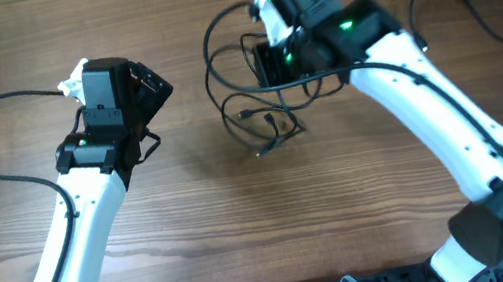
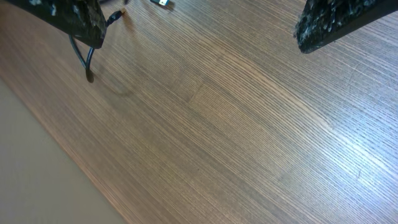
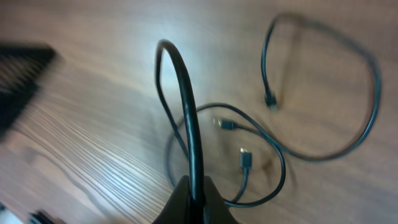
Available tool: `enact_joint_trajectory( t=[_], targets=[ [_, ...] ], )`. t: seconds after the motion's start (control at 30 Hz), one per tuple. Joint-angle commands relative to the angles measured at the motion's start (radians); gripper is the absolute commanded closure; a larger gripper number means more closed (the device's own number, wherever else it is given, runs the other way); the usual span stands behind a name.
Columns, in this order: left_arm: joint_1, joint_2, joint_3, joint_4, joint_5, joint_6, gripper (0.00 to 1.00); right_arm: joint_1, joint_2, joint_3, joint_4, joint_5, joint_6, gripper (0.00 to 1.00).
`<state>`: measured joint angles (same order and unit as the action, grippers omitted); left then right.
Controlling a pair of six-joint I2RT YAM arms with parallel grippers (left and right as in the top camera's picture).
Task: Untangle cables
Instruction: 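Lift and carry the cable to the upper right pile with the right gripper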
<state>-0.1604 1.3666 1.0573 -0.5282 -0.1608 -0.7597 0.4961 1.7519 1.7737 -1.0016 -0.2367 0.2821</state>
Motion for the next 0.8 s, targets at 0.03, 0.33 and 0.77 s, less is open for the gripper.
enact_joint_trajectory(
  t=[0.03,0.33,0.77],
  targets=[
    [0.006,-0.011,0.003,-0.001,-0.024,0.023,0.00,-0.071,-0.104,0.118,0.011,-0.034,0.010,0.96],
    [0.006,-0.011,0.003,-0.001,-0.024,0.023,0.00,-0.124,-0.160,0.224,0.095,-0.003,0.010,0.96],
    [0.006,-0.011,0.003,-0.001,-0.024,0.023,0.00,-0.219,-0.218,0.224,0.117,0.226,0.023,0.96]
  ],
)
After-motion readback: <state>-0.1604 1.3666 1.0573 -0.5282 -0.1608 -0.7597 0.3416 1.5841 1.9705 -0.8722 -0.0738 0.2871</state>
